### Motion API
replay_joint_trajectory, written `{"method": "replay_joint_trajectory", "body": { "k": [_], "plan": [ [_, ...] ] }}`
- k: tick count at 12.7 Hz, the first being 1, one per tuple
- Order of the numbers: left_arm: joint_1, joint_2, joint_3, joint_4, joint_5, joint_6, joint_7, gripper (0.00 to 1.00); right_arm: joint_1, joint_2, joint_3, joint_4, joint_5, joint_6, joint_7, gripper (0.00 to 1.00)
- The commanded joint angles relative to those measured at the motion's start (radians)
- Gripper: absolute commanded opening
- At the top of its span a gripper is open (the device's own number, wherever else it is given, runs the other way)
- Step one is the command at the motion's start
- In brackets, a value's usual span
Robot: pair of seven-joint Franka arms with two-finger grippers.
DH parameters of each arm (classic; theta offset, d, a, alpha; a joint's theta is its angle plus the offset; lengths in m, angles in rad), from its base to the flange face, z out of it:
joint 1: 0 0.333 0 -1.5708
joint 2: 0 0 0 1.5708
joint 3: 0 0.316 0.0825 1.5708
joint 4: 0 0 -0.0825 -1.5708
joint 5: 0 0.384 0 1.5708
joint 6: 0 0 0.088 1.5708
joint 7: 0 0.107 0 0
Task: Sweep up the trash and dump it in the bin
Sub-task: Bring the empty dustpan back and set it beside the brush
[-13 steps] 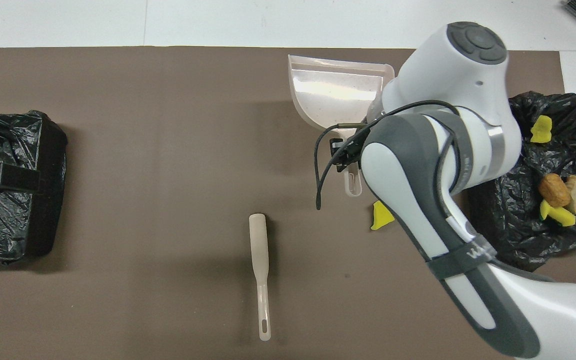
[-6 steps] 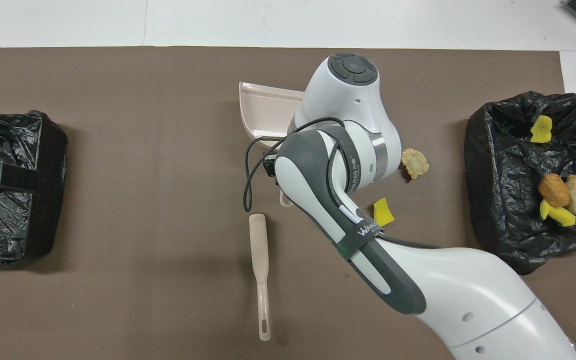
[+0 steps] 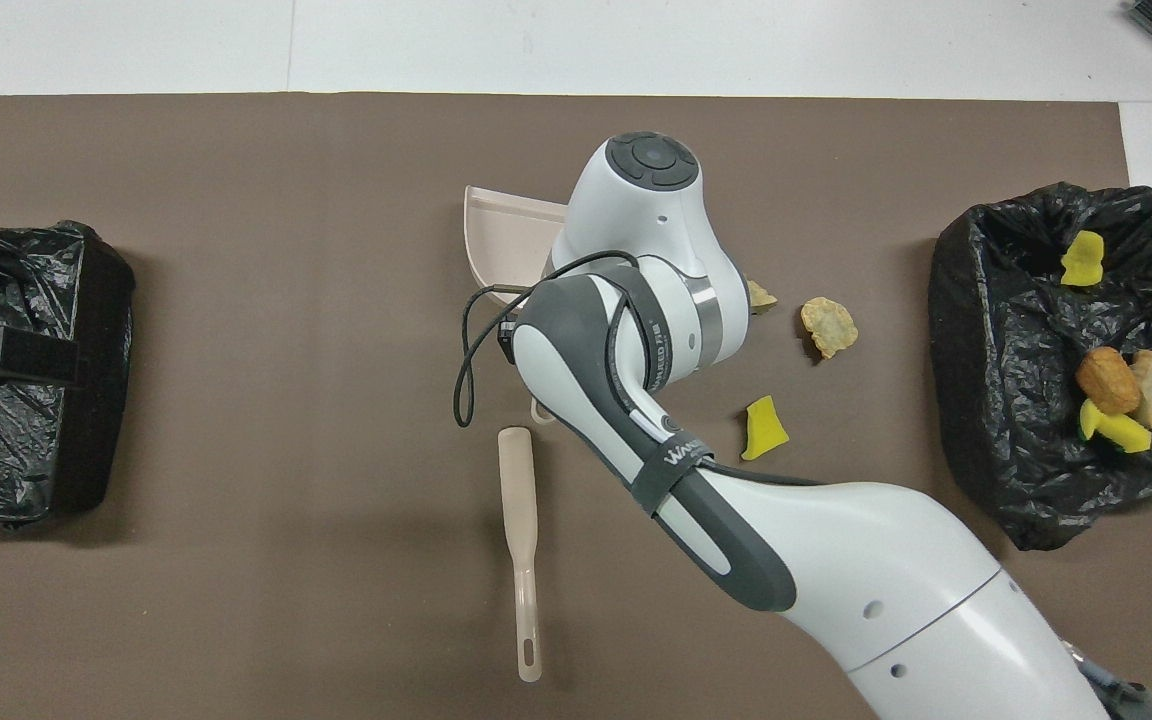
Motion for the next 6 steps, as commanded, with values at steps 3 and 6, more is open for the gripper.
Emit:
{"method": "replay_joint_trajectory", "body": {
  "k": [3,6],
  "plan": [
    [0.01,-0.013,-0.009,-0.013,0.001,0.005,0.004,1.0,0.004,-0.021,0.005,0.024,-0.046,-0.011,-0.028,1.0],
    [0.02,-0.016,-0.009,-0.026,0.001,0.073,0.012,1.0,-0.002,-0.063,-0.014,0.024,-0.115,-0.017,-0.016,1.0]
  ]
}}
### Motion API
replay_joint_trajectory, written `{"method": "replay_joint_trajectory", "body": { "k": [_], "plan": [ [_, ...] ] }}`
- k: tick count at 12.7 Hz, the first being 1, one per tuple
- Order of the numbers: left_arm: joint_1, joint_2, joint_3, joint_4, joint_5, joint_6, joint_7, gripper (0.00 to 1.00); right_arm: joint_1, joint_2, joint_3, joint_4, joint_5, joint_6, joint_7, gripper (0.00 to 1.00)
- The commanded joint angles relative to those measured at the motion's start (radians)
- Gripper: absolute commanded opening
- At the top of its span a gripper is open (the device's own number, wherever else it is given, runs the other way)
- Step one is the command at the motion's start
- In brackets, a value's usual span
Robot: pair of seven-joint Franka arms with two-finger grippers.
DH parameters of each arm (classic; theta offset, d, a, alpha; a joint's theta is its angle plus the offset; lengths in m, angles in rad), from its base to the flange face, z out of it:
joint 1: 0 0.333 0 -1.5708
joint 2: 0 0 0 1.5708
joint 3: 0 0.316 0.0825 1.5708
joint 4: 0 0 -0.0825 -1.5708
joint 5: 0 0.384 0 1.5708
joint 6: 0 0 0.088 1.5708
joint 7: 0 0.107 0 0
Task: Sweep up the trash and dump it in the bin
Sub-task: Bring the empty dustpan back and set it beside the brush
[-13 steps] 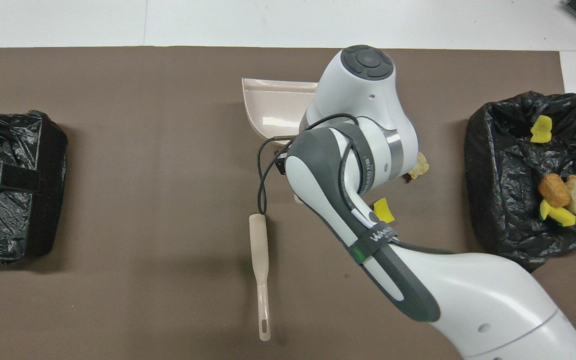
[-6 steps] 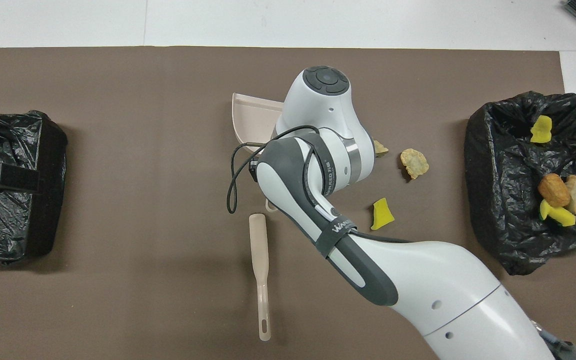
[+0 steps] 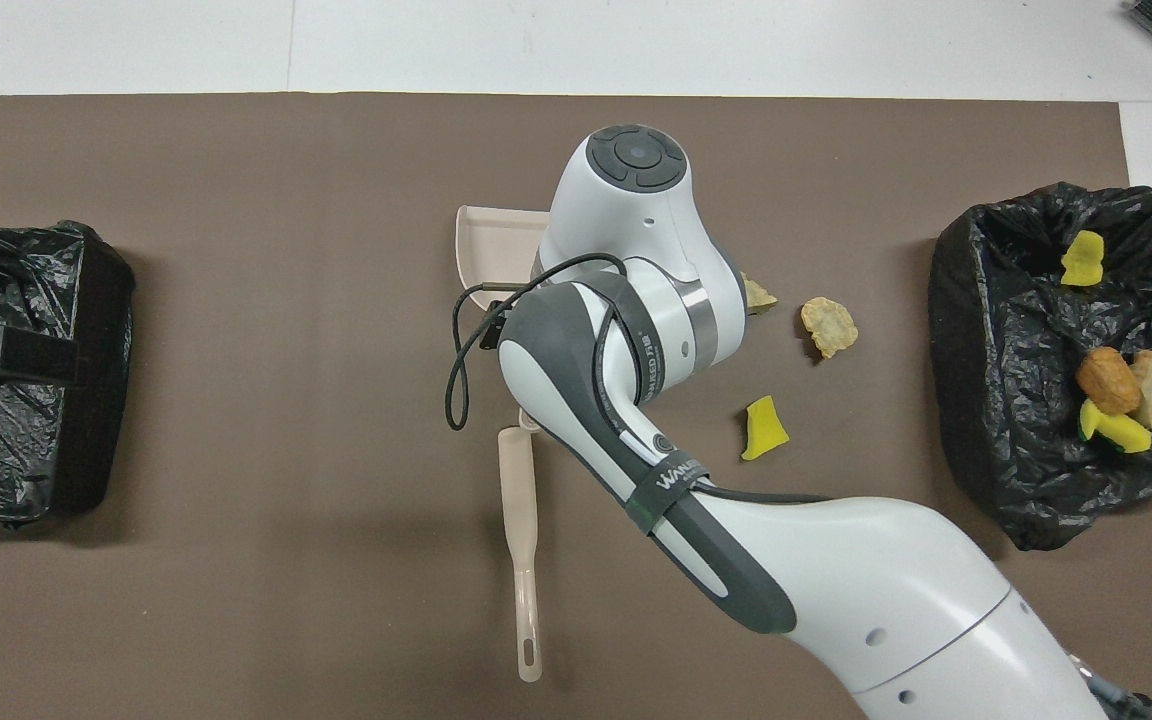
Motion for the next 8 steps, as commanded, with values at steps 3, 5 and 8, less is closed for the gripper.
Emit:
{"method": "replay_joint_trajectory", "body": {
  "k": [3,5,8],
  "plan": [
    [0.001,0.001,-0.011,-0.039,0.001,0.166,-0.005,1.0,-0.058,-0.126,0.001,-0.017,-0.193,-0.018,-0.025,1.0],
    [-0.026,0.036,-0.027,-0.038,0.002,0.22,-0.008,1.0,-0.098,-0.165,0.003,-0.026,-0.209,-0.044,-0.036,1.0],
    [-0.03,0.055,-0.042,-0.03,0.008,0.209,-0.019,1.0,-0.139,-0.315,-0.017,-0.082,-0.213,-0.077,-0.051,1.0]
  ]
}}
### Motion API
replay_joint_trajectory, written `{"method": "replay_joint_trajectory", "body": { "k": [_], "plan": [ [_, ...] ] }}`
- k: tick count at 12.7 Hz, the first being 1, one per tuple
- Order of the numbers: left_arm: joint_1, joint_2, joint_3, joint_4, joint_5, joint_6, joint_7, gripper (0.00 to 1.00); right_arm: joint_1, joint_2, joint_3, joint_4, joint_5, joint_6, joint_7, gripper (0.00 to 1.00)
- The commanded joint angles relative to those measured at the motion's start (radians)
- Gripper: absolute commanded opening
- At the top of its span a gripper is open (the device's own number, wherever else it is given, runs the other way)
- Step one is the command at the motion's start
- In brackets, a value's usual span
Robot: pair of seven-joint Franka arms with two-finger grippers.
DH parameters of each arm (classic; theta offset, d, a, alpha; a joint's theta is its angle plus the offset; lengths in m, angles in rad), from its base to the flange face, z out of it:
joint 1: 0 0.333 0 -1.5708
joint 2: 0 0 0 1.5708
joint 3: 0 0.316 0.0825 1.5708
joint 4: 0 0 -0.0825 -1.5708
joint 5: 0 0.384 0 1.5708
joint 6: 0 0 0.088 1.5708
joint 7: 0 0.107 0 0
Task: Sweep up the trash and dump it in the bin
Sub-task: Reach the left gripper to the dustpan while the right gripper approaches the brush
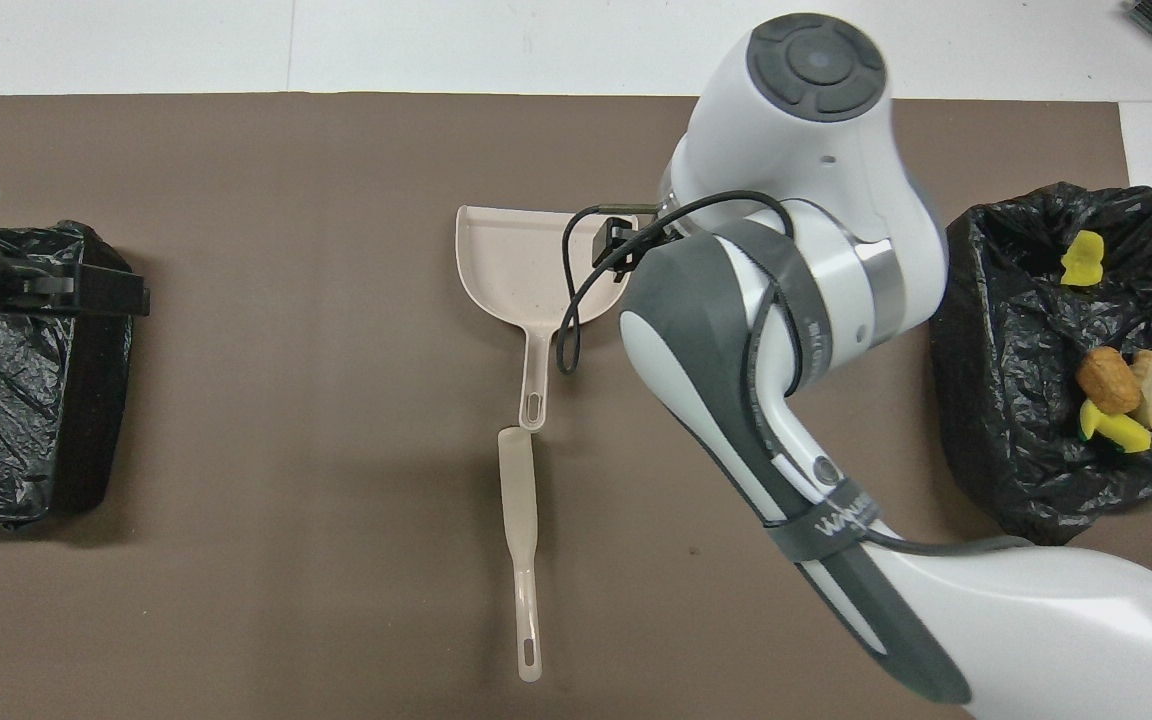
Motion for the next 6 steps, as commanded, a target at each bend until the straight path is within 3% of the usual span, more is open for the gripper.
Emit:
{"method": "replay_joint_trajectory", "body": {
  "k": [1,3,6],
  "plan": [
    [-0.01,0.0,0.004,-0.001,0.009,0.011,-0.011,1.0,-0.029,-0.167,0.0,-0.146,-0.018,-0.023,-0.047,1.0],
    [-0.024,0.036,-0.05,-0.006,0.01,0.028,-0.076,1.0,-0.028,-0.231,0.0,-0.262,-0.021,-0.021,-0.048,1.0],
    [-0.024,0.136,-0.165,-0.007,0.02,0.141,-0.242,1.0,-0.012,-0.406,0.001,-0.564,-0.021,0.075,-0.054,1.0]
  ]
}}
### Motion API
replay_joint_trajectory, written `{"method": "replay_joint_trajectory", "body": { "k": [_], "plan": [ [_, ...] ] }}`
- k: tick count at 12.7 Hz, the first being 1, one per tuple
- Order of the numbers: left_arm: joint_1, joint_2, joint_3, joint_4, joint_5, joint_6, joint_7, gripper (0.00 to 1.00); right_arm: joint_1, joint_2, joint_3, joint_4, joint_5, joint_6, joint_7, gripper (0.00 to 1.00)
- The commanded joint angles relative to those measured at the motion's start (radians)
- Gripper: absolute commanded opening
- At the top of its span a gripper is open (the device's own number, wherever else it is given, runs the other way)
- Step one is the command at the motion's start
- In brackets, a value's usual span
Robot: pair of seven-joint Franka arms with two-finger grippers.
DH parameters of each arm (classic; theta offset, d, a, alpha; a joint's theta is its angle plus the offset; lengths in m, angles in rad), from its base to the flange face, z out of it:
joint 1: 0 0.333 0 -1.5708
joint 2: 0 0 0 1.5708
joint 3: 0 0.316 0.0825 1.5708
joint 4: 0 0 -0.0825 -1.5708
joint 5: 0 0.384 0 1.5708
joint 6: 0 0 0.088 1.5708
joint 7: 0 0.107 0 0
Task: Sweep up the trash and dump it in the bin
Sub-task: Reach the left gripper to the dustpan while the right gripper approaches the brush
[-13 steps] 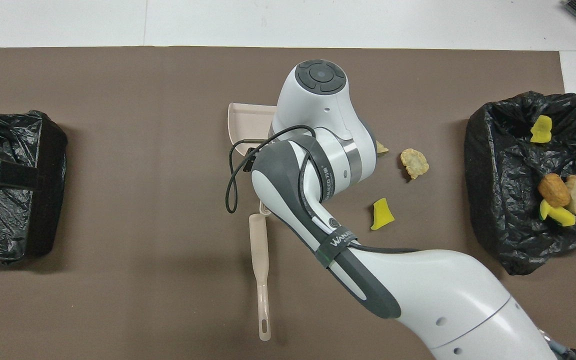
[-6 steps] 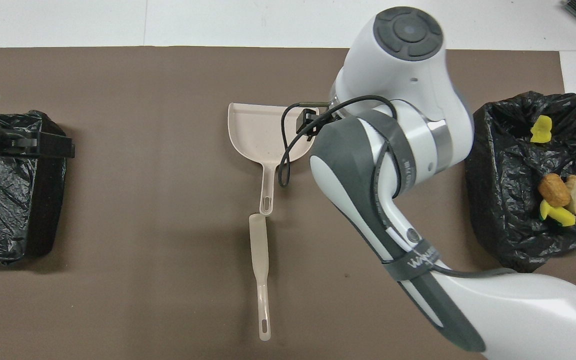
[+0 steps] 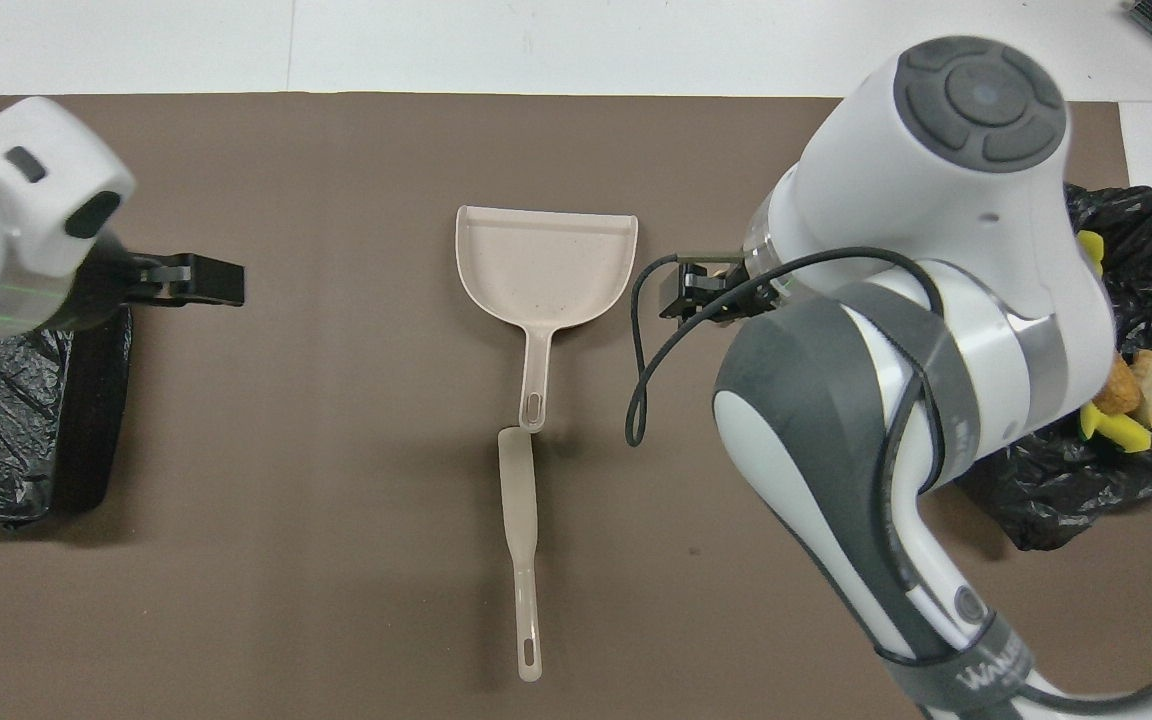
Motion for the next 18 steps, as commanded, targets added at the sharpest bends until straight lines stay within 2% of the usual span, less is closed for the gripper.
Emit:
{"method": "replay_joint_trajectory", "body": {
  "k": [1,2,3,5,7,8,10,11,13,17,18],
  "plan": [
    [-0.017,0.113,-0.095,0.004,0.04,0.073,-0.119,1.0,0.015,-0.219,0.004,-0.382,-0.019,0.189,-0.043,1.0],
    [-0.019,0.145,-0.141,0.007,0.081,0.116,-0.188,1.0,0.021,-0.271,0.004,-0.485,-0.004,0.265,-0.066,1.0],
    [-0.019,0.176,-0.174,0.01,0.092,0.154,-0.231,1.0,0.02,-0.296,0.004,-0.53,0.002,0.278,-0.105,1.0],
    [-0.063,0.283,-0.21,0.012,0.153,0.202,-0.326,1.0,0.025,-0.316,0.006,-0.55,0.004,0.211,-0.26,1.0],
    [-0.074,0.338,-0.239,0.012,0.212,0.259,-0.354,1.0,0.037,-0.35,0.006,-0.606,0.002,0.198,-0.33,1.0],
    [-0.076,0.369,-0.257,0.018,0.214,0.259,-0.355,1.0,0.043,-0.364,0.006,-0.639,0.005,0.195,-0.284,1.0],
    [-0.097,0.376,-0.284,-0.008,0.214,0.262,-0.36,1.0,0.118,-0.436,0.006,-0.744,0.004,0.254,-0.198,1.0],
    [-0.112,0.38,-0.285,-0.029,0.214,0.279,-0.374,1.0,0.138,-0.447,0.006,-0.76,0.004,0.273,-0.174,1.0],
    [-0.157,0.403,-0.291,-0.094,0.226,0.338,-0.479,1.0,0.225,-0.445,0.007,-0.763,0.005,0.296,-0.085,1.0],
    [-0.165,0.42,-0.293,-0.109,0.267,0.345,-0.493,1.0,0.366,-0.382,0.007,-0.766,0.005,0.397,0.142,1.0],
    [-0.165,0.42,-0.293,-0.1,0.269,0.325,-0.493,0.81,0.394,-0.366,0.007,-0.766,0.004,0.437,0.179,1.0]
  ]
}}
